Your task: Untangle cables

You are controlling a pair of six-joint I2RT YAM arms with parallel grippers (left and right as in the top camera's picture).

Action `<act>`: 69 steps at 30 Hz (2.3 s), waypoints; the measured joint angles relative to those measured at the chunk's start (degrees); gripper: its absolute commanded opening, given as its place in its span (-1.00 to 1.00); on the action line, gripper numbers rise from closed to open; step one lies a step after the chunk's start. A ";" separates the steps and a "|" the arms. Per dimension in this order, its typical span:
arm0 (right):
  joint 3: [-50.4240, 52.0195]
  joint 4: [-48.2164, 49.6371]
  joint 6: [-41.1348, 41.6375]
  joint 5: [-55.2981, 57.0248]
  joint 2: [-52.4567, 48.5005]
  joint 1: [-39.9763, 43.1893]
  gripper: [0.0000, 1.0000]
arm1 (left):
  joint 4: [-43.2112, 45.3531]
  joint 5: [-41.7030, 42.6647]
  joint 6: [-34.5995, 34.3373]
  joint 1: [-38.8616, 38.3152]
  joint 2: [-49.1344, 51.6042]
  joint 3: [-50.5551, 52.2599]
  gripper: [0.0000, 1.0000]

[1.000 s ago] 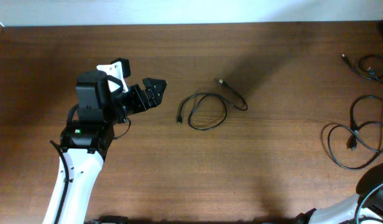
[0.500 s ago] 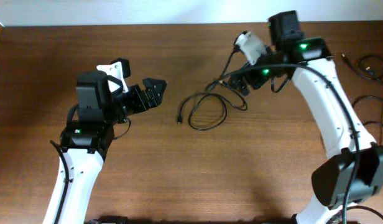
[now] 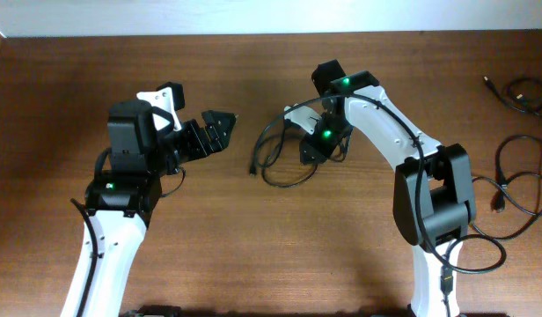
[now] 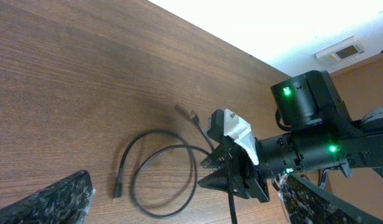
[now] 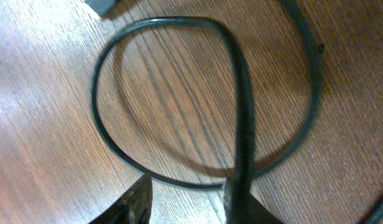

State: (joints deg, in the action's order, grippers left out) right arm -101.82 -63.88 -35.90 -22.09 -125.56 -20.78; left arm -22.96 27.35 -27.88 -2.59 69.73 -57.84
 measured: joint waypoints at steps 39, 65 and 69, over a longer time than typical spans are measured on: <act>0.68 27.39 39.98 4.81 15.67 33.86 0.98 | 0.07 0.00 0.02 0.00 0.00 0.00 0.98; 0.42 -7.13 49.66 43.06 39.04 15.04 0.98 | -0.02 0.00 0.00 0.00 0.00 0.00 0.98; 0.42 -7.13 49.68 43.06 39.04 15.04 0.98 | -0.02 -0.02 0.00 0.00 0.00 0.00 0.98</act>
State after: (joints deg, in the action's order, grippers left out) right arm -101.41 -71.00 13.78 20.97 -86.52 -5.74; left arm -22.98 27.33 -27.88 -2.59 69.73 -57.84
